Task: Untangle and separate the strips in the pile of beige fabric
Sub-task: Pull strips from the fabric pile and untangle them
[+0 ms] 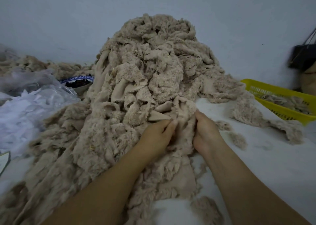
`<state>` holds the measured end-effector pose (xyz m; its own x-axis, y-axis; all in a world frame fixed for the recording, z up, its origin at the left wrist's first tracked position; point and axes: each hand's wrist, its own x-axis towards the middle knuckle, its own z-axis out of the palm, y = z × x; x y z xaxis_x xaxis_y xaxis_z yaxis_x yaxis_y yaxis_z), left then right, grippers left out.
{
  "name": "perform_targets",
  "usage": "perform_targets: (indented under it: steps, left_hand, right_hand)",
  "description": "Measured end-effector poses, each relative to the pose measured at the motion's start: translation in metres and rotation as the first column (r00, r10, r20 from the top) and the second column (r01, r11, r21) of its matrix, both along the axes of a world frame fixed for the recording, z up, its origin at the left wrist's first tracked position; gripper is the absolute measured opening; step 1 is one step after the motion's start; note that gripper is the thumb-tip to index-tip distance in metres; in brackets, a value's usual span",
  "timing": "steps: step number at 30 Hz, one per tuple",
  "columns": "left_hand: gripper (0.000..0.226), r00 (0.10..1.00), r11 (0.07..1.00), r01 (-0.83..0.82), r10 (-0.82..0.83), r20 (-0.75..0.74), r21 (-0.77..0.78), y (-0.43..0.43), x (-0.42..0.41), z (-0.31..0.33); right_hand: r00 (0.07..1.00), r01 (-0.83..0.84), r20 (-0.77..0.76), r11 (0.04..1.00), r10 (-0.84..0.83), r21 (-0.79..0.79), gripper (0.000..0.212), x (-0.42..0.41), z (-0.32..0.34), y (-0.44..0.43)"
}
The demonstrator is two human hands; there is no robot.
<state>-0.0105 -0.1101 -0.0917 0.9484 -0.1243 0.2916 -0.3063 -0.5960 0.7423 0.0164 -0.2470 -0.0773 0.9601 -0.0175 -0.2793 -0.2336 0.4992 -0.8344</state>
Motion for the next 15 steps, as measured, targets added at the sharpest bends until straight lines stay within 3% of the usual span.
perform_targets:
  steps: [2, 6, 8, 11, 13, 15]
  left_hand:
    - [0.039, 0.995, 0.997, -0.068, 0.066, -0.080, -0.025, 0.004, 0.004, -0.002]
    - [0.028, 0.991, 0.991, -0.131, 0.131, -0.014, 0.008, 0.002, 0.007, -0.001]
    - [0.031, 0.992, 0.988, -0.092, 0.081, -0.093, -0.121, 0.003, 0.007, 0.001]
    - [0.028, 0.976, 0.895, -0.045, -0.055, -0.210, -0.444, 0.006, 0.002, 0.006]
    - [0.019, 0.974, 0.852, -0.027, -0.094, -0.205, -0.523, 0.008, 0.001, 0.006]
    - [0.018, 0.974, 0.802, -0.024, -0.116, -0.195, -0.597, 0.009, 0.003, 0.006]
  right_hand:
    - [1.000, 0.006, 0.008, 1.000, -0.006, -0.013, 0.037, 0.001, -0.002, 0.001]
    - [1.000, -0.015, 0.012, 1.000, 0.015, -0.008, 0.037, -0.002, -0.001, 0.004]
    - [0.999, -0.023, 0.035, 0.998, 0.025, -0.064, 0.035, -0.002, -0.004, 0.005]
    - [0.997, -0.017, 0.074, 0.981, 0.032, -0.195, 0.041, -0.004, -0.007, 0.008]
    - [0.991, -0.041, 0.112, 0.954, 0.078, -0.298, 0.054, -0.007, -0.008, 0.014]
    - [0.971, -0.064, 0.181, 0.903, 0.154, -0.424, 0.050, -0.010, -0.011, 0.020]
